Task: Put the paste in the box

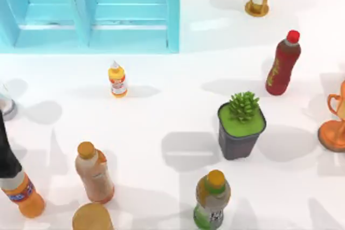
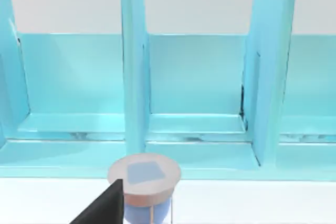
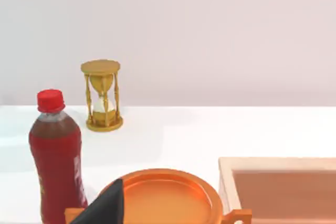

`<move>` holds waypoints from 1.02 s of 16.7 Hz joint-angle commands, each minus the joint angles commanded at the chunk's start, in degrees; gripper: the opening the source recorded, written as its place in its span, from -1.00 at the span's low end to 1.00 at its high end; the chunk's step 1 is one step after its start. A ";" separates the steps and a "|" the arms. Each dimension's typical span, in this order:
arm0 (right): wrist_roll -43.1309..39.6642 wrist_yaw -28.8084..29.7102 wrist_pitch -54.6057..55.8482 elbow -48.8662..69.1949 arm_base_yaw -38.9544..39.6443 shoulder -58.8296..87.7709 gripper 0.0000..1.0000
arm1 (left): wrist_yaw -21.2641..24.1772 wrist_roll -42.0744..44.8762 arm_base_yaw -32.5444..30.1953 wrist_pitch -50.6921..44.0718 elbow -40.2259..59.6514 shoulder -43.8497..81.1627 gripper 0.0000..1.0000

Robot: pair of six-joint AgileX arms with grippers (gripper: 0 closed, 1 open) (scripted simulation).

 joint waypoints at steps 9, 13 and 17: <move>6.97 5.01 -4.68 8.91 6.57 14.43 1.00 | 0.00 0.00 0.00 0.00 0.00 0.00 1.00; 15.30 10.87 -9.70 21.61 15.35 31.50 1.00 | 0.00 0.00 0.00 0.00 0.00 0.00 1.00; 24.08 17.35 -15.08 38.09 25.55 51.77 1.00 | 0.00 0.00 0.00 0.00 0.00 0.00 1.00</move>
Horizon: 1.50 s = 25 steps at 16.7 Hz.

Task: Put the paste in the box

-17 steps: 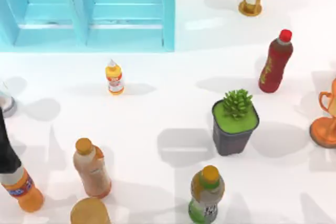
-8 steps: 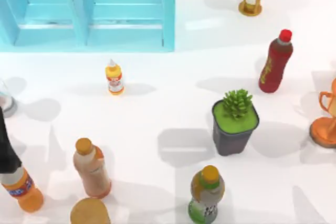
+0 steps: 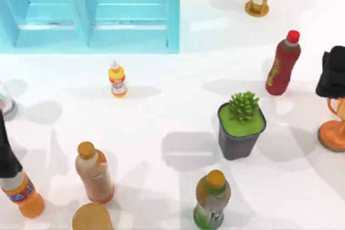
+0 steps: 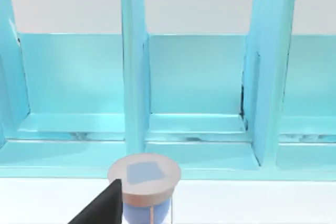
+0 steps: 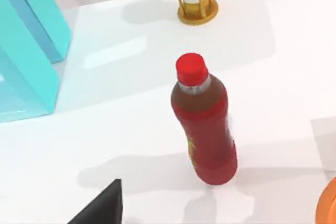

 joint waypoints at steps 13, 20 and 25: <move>20.82 17.64 -13.95 57.40 27.47 63.44 1.00 | 0.00 0.00 0.00 0.00 0.00 0.00 1.00; 24.18 23.50 -19.19 75.30 32.57 84.56 1.00 | 0.00 0.00 0.00 0.00 0.00 0.00 1.00; 24.48 25.23 -20.72 79.17 33.51 90.04 1.00 | 0.00 0.00 0.00 0.00 0.00 0.00 1.00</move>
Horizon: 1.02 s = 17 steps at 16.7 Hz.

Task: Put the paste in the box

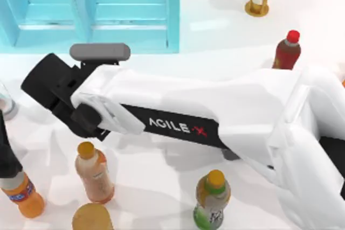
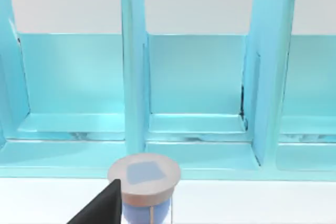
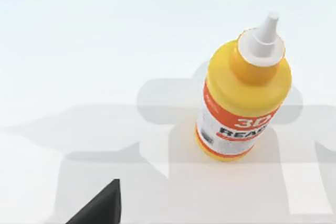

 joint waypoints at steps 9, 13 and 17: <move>-3.55 -1.74 3.12 3.45 -3.51 4.00 1.00 | 0.00 0.00 0.00 0.00 0.00 0.00 1.00; -8.01 -3.64 6.99 10.21 -7.16 11.96 1.00 | 0.00 0.00 0.00 0.00 0.00 0.00 1.00; -8.16 -3.73 6.87 14.39 -7.44 15.97 1.00 | 0.00 0.00 0.00 0.00 0.00 0.00 1.00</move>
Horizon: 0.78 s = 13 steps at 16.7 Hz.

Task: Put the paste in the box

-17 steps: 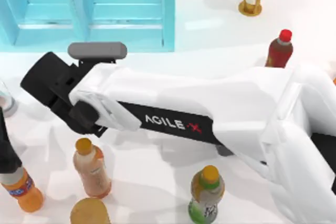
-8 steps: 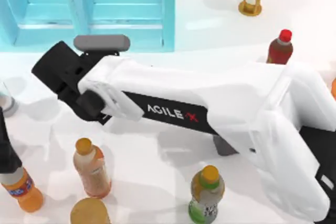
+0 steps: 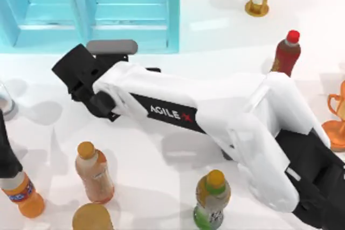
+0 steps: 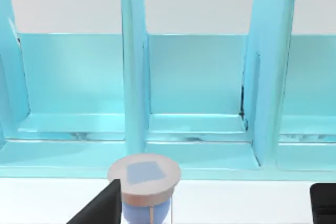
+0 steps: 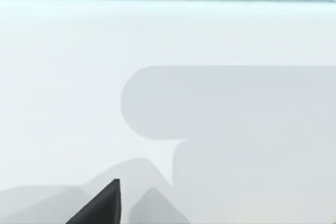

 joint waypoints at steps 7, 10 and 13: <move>0.42 0.25 -0.88 0.58 0.44 -0.03 0.85 | 0.00 0.00 0.00 0.00 0.00 0.00 1.00; 0.42 0.25 -0.88 0.58 0.44 -0.03 0.40 | 0.00 0.00 0.00 0.00 0.00 0.00 1.00; 0.42 0.25 -0.88 0.58 0.44 -0.03 -0.06 | 0.00 0.00 0.00 0.00 0.00 0.00 1.00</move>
